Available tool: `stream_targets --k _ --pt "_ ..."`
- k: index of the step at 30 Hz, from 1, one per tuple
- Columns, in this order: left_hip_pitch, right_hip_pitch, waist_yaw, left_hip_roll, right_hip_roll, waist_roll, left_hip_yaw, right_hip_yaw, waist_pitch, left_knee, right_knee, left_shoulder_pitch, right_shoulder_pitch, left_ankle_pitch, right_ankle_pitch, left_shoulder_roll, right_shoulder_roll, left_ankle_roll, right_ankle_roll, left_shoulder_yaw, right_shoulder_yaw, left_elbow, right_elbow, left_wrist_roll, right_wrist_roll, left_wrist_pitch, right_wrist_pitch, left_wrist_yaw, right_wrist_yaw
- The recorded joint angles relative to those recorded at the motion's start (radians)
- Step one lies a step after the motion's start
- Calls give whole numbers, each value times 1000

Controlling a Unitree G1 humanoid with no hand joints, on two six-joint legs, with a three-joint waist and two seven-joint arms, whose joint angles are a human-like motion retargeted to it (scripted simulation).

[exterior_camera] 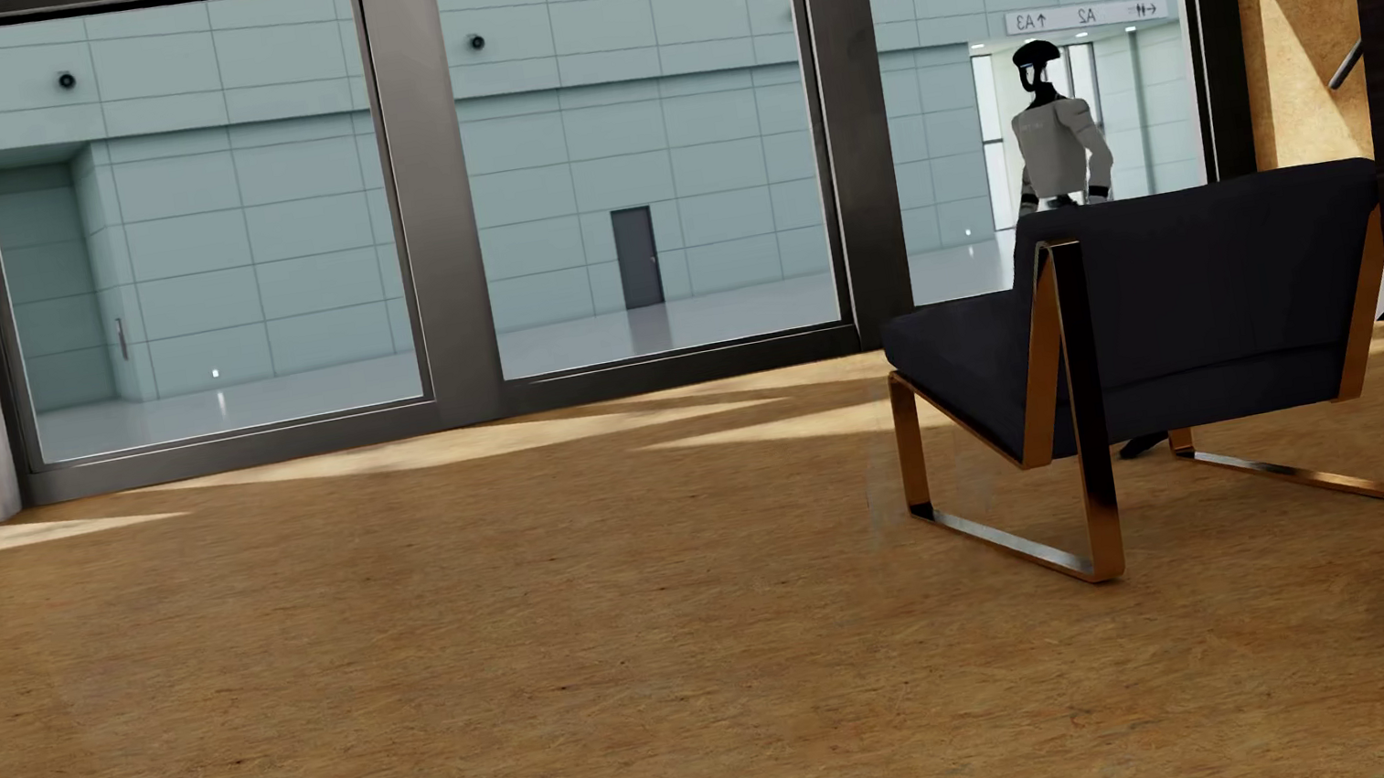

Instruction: Avoid the dark armchair

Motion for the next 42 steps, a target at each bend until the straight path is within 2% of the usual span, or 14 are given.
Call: stream_targets --k 5,9,14,18,22,25,27,29,31,32,33,36,40,42 --pt "-66 8 -19 28 37 2 0 0 -4 111 13 8 17 -34 -48 6 -8 0 0 53 7 -26 78 0 0 0 0 0 0" --pt "-319 71 19 75 49 -11 0 0 30 549 -11 -2 22 146 -103 6 -17 0 0 99 27 -32 114 0 0 0 0 0 0" --pt "-572 163 135 27 12 -65 0 0 59 923 -9 32 30 4 -153 3 -41 0 0 128 26 -70 106 0 0 0 0 0 0" --pt "-664 225 199 -13 -19 -80 0 0 73 743 -1 60 -1 117 -181 -2 -52 0 0 94 20 -18 107 0 0 0 0 0 0" --pt "-605 299 247 -10 -32 -68 0 0 76 341 -12 84 -38 262 -176 0 -41 0 0 38 35 45 99 0 0 0 0 0 0" --pt "-479 327 280 13 -35 -56 0 0 46 46 -3 114 -43 239 -158 2 -19 0 0 34 55 56 59 0 0 0 0 0 0" --pt "-405 355 273 21 -50 -48 0 0 14 -22 -3 135 -29 262 -133 -1 2 0 0 27 51 78 33 0 0 0 0 0 0" --pt "-409 378 219 -12 -77 -68 0 0 1 35 35 133 -2 327 -43 -6 34 0 0 1 27 120 32 0 0 0 0 0 0" --pt "-388 325 184 -58 -109 -98 0 0 7 99 177 94 24 283 101 1 63 0 0 -26 23 142 63 0 0 0 0 0 0" --pt "-370 234 205 -94 -135 -125 0 0 -4 99 311 86 45 235 129 10 77 0 0 91 -6 95 65 0 0 0 0 0 0" --pt "-328 150 230 -111 -142 -132 0 0 2 93 462 72 47 190 117 20 62 0 0 116 20 24 50 0 0 0 0 0 0" --pt "-169 -20 184 -156 -176 -105 0 0 22 58 737 44 10 132 112 32 -1 0 0 171 40 -218 19 0 0 0 0 0 0" --pt "-38 -204 97 -178 -166 -47 0 0 34 55 567 -14 -16 90 369 20 -48 0 0 209 -138 -381 46 0 0 0 0 0 0" --pt "32 -254 83 -173 -147 -34 0 0 44 47 365 -20 -31 61 374 24 -69 0 0 201 -151 -427 51 0 0 0 0 0 0"
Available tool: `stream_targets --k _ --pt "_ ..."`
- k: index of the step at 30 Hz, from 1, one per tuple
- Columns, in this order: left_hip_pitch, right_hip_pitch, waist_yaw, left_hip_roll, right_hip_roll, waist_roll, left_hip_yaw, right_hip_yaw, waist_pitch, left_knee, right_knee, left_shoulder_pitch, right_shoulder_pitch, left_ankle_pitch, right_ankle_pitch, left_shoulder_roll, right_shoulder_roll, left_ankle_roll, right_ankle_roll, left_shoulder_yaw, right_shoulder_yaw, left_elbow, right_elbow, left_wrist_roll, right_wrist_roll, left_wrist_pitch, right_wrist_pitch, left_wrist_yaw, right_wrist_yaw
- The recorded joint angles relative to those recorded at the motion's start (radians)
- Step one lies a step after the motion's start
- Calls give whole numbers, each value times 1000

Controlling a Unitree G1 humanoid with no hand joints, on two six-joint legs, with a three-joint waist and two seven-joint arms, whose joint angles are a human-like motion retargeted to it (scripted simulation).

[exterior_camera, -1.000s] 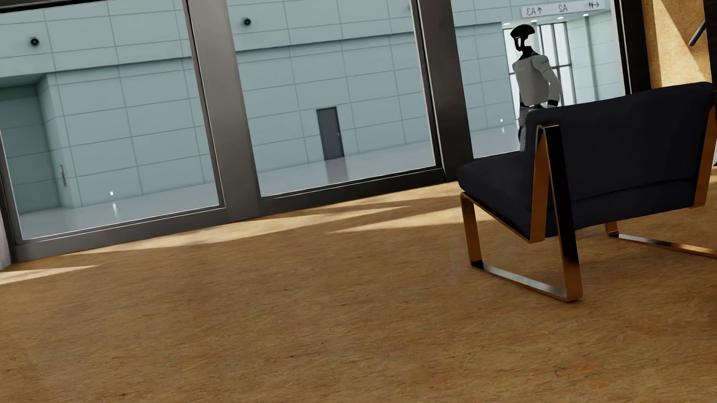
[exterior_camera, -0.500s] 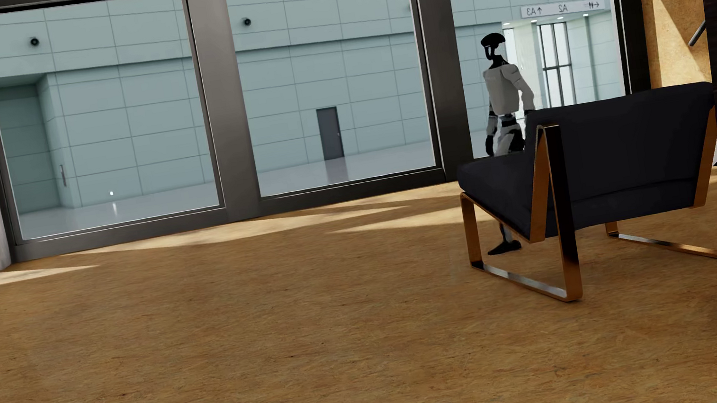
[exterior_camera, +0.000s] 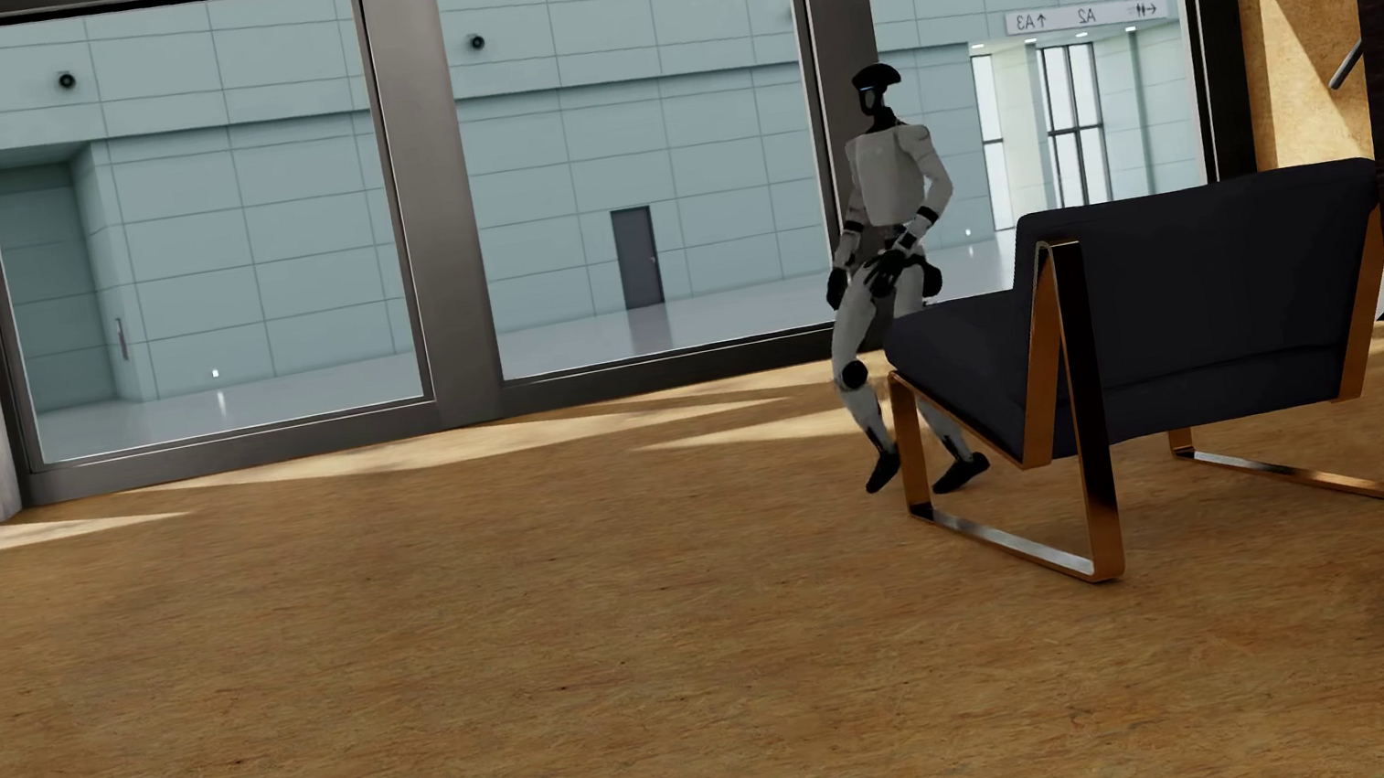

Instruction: Avoid the dark armchair

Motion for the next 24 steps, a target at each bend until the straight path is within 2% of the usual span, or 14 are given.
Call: stream_targets --k 2,5,6,8,10,11,12,13,14,16,17,20,23,24 --pt "63 -7 -25 18 13 6 0 0 3 -8 -203 13 -4 -27 -120 9 -8 0 0 -24 24 7 0 0 0 0 0 0 0" --pt "129 36 -73 51 24 17 0 0 -3 -1 -404 41 24 -62 -319 0 9 0 0 -67 33 178 -1 0 0 0 0 0 0" --pt "144 51 -85 63 29 19 0 0 -7 7 -420 53 40 -70 -345 -5 22 0 0 -77 33 262 2 0 0 0 0 0 0" --pt "161 61 -90 87 48 16 0 0 -25 26 -375 87 70 -50 -307 -10 54 0 0 -85 54 427 26 0 0 0 0 0 0" --pt "148 49 -52 109 73 21 0 0 -42 75 -298 130 86 74 -247 -12 88 0 0 -70 108 558 80 0 0 0 0 0 0" --pt "114 63 -28 121 83 26 0 0 -49 136 -290 155 89 189 -248 -12 101 0 0 -60 146 596 105 0 0 0 0 0 0" --pt "48 92 -12 134 90 33 0 0 -55 239 -306 175 92 309 -260 -10 109 0 0 -60 179 614 117 0 0 0 0 0 0" --pt "-43 128 0 150 96 41 0 0 -59 387 -333 189 99 369 -273 -5 109 0 0 -68 197 613 110 0 0 0 0 0 0" --pt "-140 165 17 163 101 50 0 0 -57 564 -358 195 110 329 -285 0 101 0 0 -77 202 595 87 0 0 0 0 0 0" --pt "-300 232 70 177 102 54 0 0 -38 898 -382 190 119 89 -310 4 72 0 0 -80 199 534 44 0 0 0 0 0 0" --pt "-361 266 102 180 96 48 0 0 -27 1055 -391 182 112 7 -324 1 55 0 0 -72 202 503 45 0 0 0 0 0 0" --pt "-495 362 171 175 71 16 0 0 -10 898 -410 160 67 -42 -382 -19 12 0 0 -28 202 424 113 0 0 0 0 0 0" --pt "-567 424 198 182 63 -17 0 0 -6 1000 -407 142 39 -35 -430 -34 -32 0 0 -18 143 361 144 0 0 0 0 0 0" --pt "-571 450 201 186 63 -27 0 0 -3 877 -408 137 30 -15 -451 -35 -45 0 0 -20 123 353 143 0 0 0 0 0 0"
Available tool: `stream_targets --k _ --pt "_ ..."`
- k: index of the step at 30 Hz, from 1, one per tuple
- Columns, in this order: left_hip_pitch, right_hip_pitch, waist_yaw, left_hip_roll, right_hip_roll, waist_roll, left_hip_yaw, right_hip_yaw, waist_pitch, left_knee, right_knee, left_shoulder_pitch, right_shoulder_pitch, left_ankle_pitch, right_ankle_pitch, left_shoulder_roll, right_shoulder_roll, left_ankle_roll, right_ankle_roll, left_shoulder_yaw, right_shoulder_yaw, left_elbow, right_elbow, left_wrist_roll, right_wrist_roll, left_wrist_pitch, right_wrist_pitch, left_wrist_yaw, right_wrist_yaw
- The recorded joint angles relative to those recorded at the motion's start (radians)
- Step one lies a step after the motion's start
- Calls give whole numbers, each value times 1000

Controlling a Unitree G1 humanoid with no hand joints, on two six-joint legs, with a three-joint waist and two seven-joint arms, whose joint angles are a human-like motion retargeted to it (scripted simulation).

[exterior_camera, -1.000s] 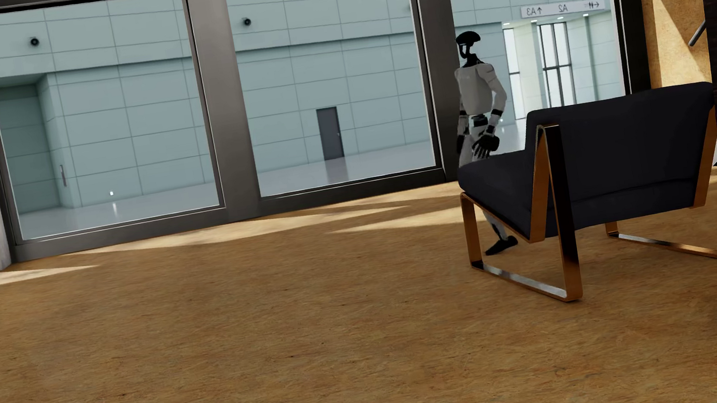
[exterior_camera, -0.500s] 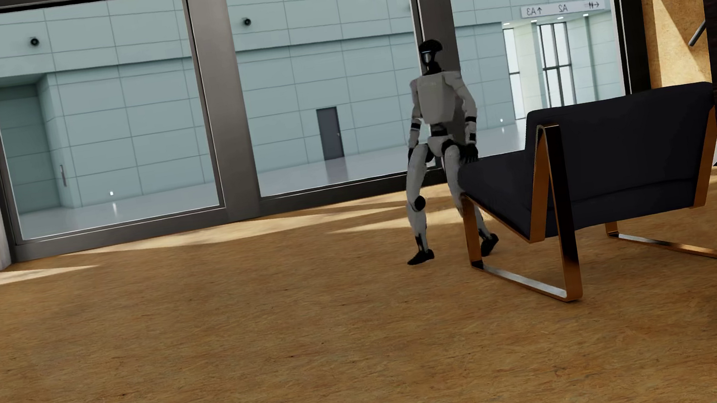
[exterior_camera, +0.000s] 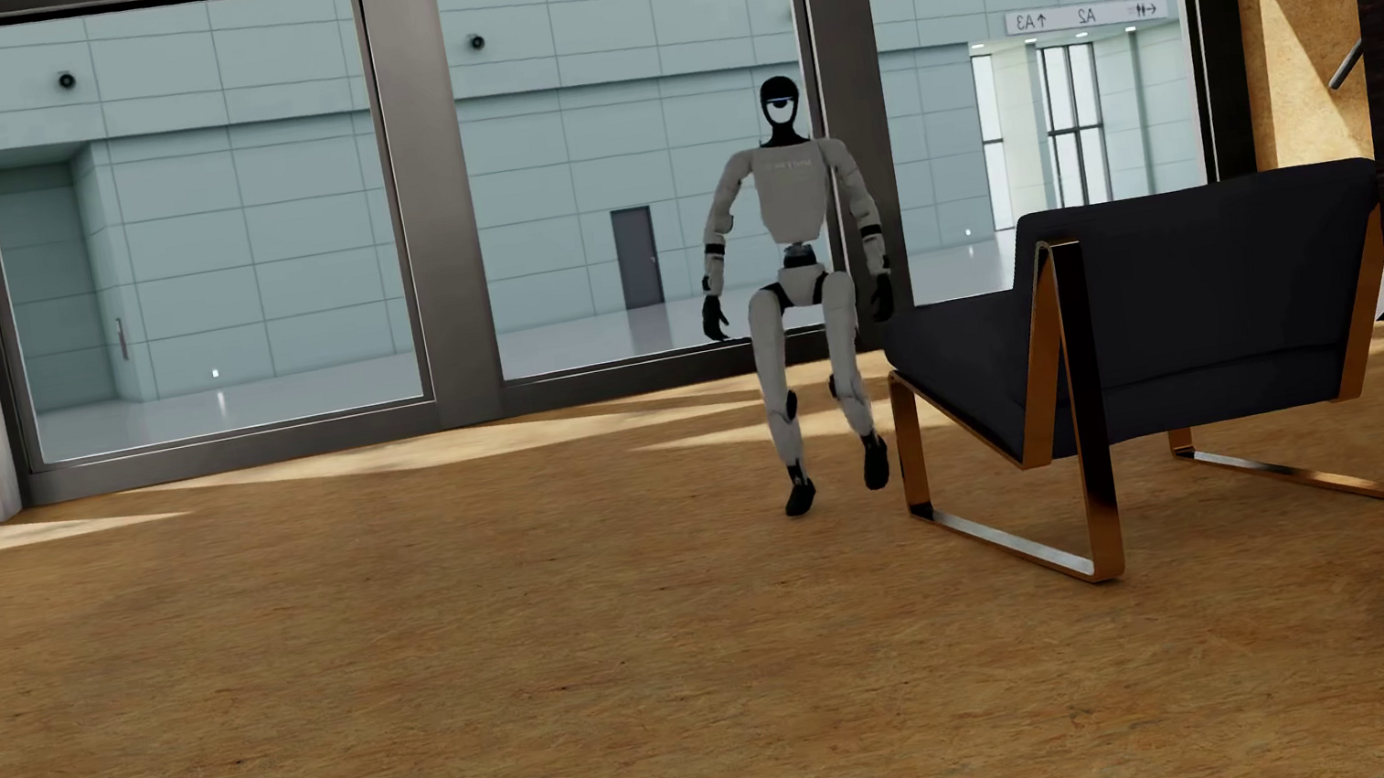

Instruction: Avoid the dark armchair

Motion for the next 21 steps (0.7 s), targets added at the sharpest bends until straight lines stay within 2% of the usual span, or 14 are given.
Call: stream_targets --k 5,7,8,10,11,12,13,14,15,18,19,21 --pt "72 107 -4 13 30 -28 0 0 -5 -744 0 -21 -59 150 -126 15 -23 0 0 -18 -66 38 -10 0 0 0 0 0 0" --pt "106 125 3 18 37 -35 0 0 -22 -917 6 -26 -75 142 -140 23 -12 0 0 -28 -81 90 -30 0 0 0 0 0 0" --pt "117 138 7 21 32 -41 0 0 -29 -928 10 -27 -78 154 -132 26 -2 0 0 -35 -89 124 -47 0 0 0 0 0 0" --pt "139 173 -5 2 6 -68 0 0 -28 -884 22 -29 -68 224 -35 36 35 0 0 -65 -109 196 -90 0 0 0 0 0 0" --pt "152 179 -19 -21 -9 -86 0 0 -28 -861 42 -32 -53 233 85 42 62 0 0 -80 -118 226 -110 0 0 0 0 0 0" --pt "174 168 -33 -42 -23 -100 0 0 -31 -850 85 -36 -36 220 250 47 87 0 0 -86 -116 242 -128 0 0 0 0 0 0" --pt "206 135 -42 -56 -39 -104 0 0 -39 -854 157 -39 -18 199 418 53 105 0 0 -80 -98 239 -150 0 0 0 0 0 0" --pt "244 84 -48 -64 -55 -100 0 0 -49 -866 255 -39 -4 176 538 57 111 0 0 -68 -71 214 -178 0 0 0 0 0 0" --pt "283 26 -54 -68 -68 -92 0 0 -55 -872 367 -38 4 153 574 62 108 0 0 -56 -45 171 -209 0 0 0 0 0 0" --pt "402 -129 -85 -87 -85 -63 0 0 -24 -874 643 -64 -13 91 404 75 90 0 0 -25 -38 36 -234 0 0 0 0 0 0" --pt "436 -177 -108 -93 -79 -50 0 0 -11 -878 671 -82 -27 77 395 75 84 0 0 -13 -46 14 -224 0 0 0 0 0 0" --pt "502 -263 -169 -95 -48 -20 0 0 7 -889 624 -118 -46 55 491 79 67 0 0 -1 -54 -6 -214 0 0 0 0 0 0"
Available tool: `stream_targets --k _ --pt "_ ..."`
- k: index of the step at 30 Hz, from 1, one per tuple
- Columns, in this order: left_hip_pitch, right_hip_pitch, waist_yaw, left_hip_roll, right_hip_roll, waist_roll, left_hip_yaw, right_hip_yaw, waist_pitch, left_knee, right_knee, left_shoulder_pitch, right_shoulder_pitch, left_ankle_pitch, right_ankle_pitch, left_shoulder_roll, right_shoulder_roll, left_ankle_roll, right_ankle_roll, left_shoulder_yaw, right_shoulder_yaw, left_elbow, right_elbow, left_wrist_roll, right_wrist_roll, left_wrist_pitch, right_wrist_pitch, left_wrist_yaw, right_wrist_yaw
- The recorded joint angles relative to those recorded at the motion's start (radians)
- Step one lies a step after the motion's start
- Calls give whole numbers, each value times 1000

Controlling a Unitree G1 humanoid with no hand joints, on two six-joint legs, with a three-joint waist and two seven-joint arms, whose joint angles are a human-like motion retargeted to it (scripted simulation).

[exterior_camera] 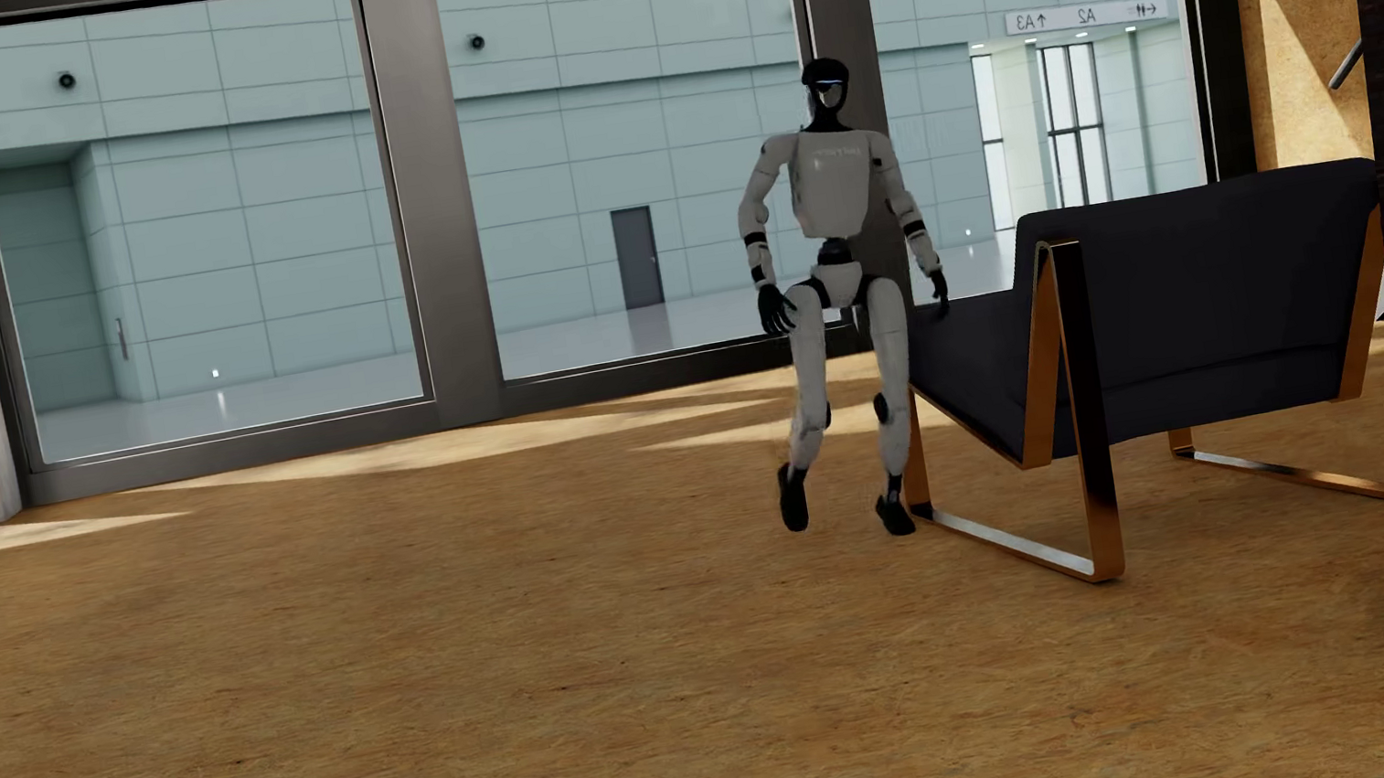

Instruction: Avoid the dark armchair

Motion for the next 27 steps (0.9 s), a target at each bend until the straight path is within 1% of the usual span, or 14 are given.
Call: stream_targets --k 2,8,10,12,13,15,16,17,18,22,23,24,25,27 --pt "51 -80 -68 -2 26 22 0 0 9 -4 -108 -24 1 -28 47 8 -21 0 0 2 0 -16 -15 0 0 0 0 0 0" --pt "210 -177 -178 7 28 54 0 0 21 0 -554 -22 53 -163 -199 5 -20 0 0 -20 -9 6 66 0 0 0 0 0 0" --pt "237 -188 -191 7 12 56 0 0 2 13 -660 0 84 -217 -317 -7 -6 0 0 -47 -2 35 110 0 0 0 0 0 0" --pt "282 -194 -199 10 5 48 0 0 -15 15 -690 37 120 -266 -383 -19 11 0 0 -74 11 76 143 0 0 0 0 0 0" --pt "311 -195 -205 18 9 46 0 0 -26 9 -689 60 139 -290 -365 -24 21 0 0 -87 19 100 157 0 0 0 0 0 0" --pt "363 -226 -212 47 21 39 0 0 -61 -8 -646 110 173 -318 -171 -33 39 0 0 -113 33 147 173 0 0 0 0 0 0" --pt "386 -265 -204 66 34 44 0 0 -75 -17 -588 132 182 -308 -62 -41 46 0 0 -115 40 169 179 0 0 0 0 0 0" --pt "410 -301 -190 89 54 56 0 0 -78 -20 -512 154 182 -268 -15 -53 50 0 0 -105 42 188 184 0 0 0 0 0 0" --pt "429 -315 -182 108 71 67 0 0 -73 -13 -450 172 176 -195 -20 -67 51 0 0 -90 38 206 184 0 0 0 0 0 0" --pt "286 -245 -192 166 92 62 0 0 -86 193 -434 158 131 345 -118 -71 37 0 0 -100 -27 220 112 0 0 0 0 0 0" --pt "224 -216 -175 173 106 61 0 0 -81 286 -449 136 114 437 -134 -67 25 0 0 -72 -47 202 87 0 0 0 0 0 0" --pt "161 -181 -159 172 116 55 0 0 -69 385 -470 111 91 468 -151 -61 7 0 0 -35 -61 171 65 0 0 0 0 0 0" --pt "97 -144 -142 164 122 47 0 0 -53 486 -491 84 62 413 -169 -53 -15 0 0 3 -72 133 49 0 0 0 0 0 0" --pt "-9 -83 -85 139 131 26 0 0 -13 636 -522 19 -9 123 -199 -32 -61 0 0 69 -96 55 39 0 0 0 0 0 0"
